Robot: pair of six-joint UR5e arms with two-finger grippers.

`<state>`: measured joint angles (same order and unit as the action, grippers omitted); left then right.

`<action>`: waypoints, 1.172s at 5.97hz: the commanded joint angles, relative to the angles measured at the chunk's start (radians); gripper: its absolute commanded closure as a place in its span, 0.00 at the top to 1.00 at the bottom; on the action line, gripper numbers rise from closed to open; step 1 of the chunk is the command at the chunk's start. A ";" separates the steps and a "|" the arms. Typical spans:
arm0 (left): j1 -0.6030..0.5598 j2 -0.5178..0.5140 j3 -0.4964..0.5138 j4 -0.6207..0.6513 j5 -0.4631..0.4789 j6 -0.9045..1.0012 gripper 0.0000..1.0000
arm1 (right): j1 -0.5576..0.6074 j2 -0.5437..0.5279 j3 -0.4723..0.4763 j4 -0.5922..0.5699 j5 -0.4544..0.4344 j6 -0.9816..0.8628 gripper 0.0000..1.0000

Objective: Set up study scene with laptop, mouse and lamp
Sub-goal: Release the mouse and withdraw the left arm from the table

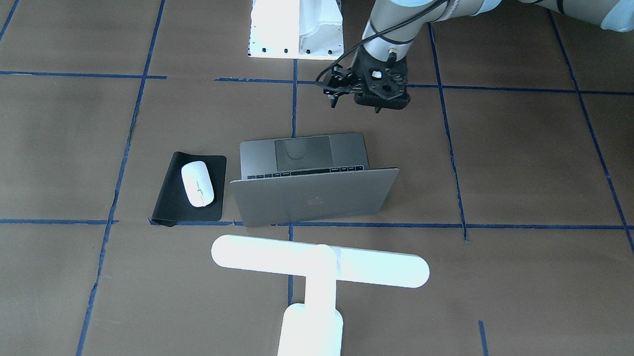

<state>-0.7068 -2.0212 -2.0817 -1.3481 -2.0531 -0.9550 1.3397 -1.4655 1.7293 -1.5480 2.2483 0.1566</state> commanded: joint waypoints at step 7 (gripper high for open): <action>-0.762 0.467 0.332 0.024 -0.288 1.063 1.00 | 0.303 -0.122 -0.169 0.025 0.156 -0.307 1.00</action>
<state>-1.4247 -1.5602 -1.8338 -1.3203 -2.3376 0.0270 1.6238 -1.5789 1.5521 -1.5232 2.4115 -0.1529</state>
